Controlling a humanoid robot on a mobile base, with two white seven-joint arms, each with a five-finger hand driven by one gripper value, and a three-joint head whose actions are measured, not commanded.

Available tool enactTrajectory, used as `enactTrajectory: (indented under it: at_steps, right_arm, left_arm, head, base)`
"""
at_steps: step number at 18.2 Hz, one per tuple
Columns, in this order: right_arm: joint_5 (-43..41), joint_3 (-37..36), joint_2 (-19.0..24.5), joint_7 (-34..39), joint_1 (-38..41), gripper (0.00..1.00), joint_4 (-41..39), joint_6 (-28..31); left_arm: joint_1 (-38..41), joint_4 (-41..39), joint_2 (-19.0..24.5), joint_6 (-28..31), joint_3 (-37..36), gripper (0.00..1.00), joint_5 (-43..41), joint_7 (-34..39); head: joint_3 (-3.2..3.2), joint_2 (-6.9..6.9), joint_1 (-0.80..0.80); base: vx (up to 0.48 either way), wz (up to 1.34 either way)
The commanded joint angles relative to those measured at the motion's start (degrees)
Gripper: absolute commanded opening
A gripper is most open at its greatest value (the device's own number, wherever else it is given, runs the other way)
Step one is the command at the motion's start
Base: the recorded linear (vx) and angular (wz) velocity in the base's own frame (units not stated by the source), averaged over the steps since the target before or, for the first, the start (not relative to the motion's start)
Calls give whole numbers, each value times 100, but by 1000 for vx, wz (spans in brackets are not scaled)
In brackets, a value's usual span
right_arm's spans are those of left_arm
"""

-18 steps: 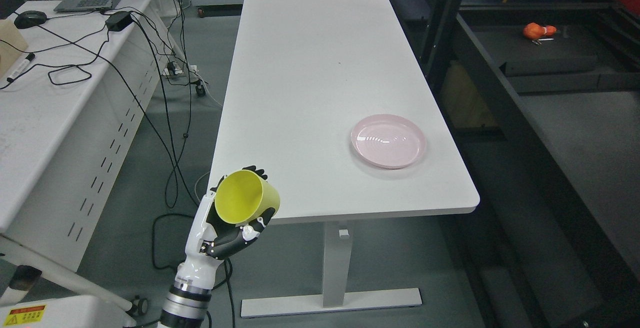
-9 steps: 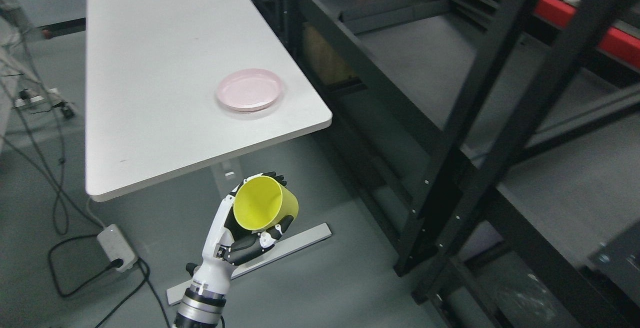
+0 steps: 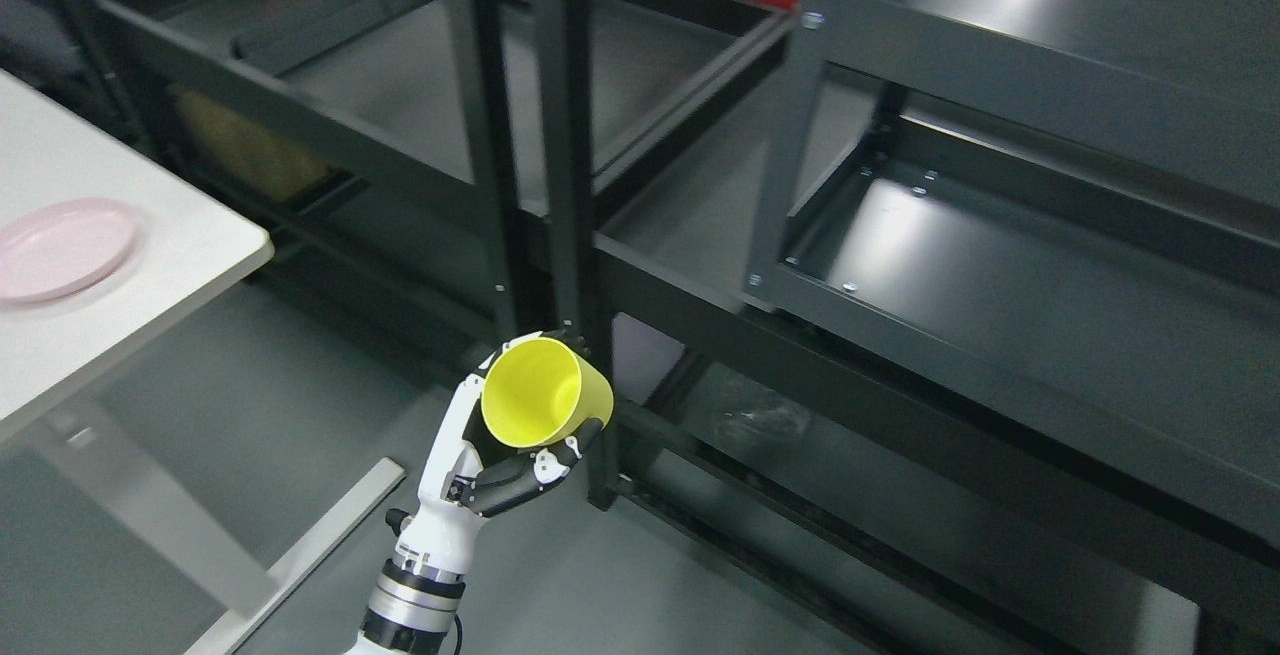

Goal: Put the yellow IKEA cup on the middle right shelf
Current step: 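Hold the cup in the left hand while turning toward the shelves, then raise the left hand with the cup up onto the upper shelf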

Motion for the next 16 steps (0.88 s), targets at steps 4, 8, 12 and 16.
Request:
enactTrajectory:
  at_steps: [4, 8, 12, 16]
  right_arm:
    - [-140, 97, -100, 4, 77, 99, 0, 2]
    - [-140, 97, -100, 4, 77, 99, 0, 2]
    - [-140, 97, -100, 4, 77, 99, 0, 2]
    - [-140, 97, -100, 4, 77, 99, 0, 2]
  left_arm:
    - [-364, -36, 100, -237, -446, 2, -1, 23]
    - [-934, -229, 100, -317, -683, 2, -10, 32]
    - [-2049, -239, 100, -317, -798, 2, -10, 32]
    - [-3105, -318, 219, -299, -1148, 2, 52, 6]
  head:
    - [0, 0, 0]
    - [0, 0, 0]
    - [0, 0, 0]
    - [0, -2, 0]
  base:
    - [-139, -948]
    - [-55, -630]
    - [32, -291]
    - [55, -124]
